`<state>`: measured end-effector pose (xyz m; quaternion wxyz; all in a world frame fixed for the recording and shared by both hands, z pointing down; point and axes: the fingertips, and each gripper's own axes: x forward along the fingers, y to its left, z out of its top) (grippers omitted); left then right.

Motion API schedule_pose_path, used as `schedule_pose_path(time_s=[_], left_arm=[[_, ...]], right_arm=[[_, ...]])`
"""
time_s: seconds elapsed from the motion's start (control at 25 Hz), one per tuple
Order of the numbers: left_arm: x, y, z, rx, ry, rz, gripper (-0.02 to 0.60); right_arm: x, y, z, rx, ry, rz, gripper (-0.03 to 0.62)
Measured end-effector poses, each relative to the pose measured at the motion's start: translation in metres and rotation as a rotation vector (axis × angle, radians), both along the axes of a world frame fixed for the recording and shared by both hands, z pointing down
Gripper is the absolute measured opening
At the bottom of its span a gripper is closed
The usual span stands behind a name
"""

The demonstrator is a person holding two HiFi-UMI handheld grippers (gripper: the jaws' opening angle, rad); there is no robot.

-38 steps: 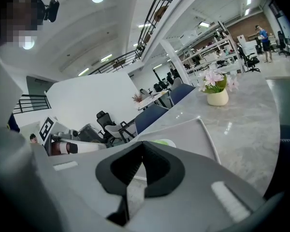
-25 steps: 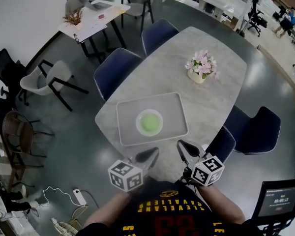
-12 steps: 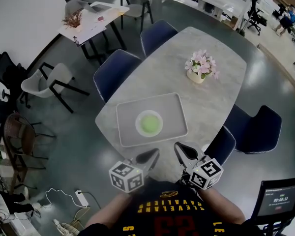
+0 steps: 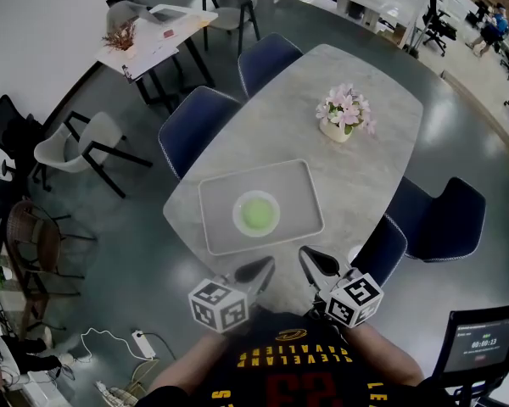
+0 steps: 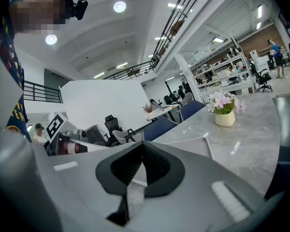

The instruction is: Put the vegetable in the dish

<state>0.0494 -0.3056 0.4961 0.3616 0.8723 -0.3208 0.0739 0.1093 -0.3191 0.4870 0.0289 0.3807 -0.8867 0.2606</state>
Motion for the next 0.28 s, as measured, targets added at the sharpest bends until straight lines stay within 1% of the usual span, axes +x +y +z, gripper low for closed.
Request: schedule_pose_path(time_s=[0.28], left_arm=[[-0.0073,-0.0046,-0.0005,-0.005,-0.005,-0.005,0.002]], right_arm=[[-0.0064,-0.0026,-0.0008,-0.001,0.007,-0.002,0.006]])
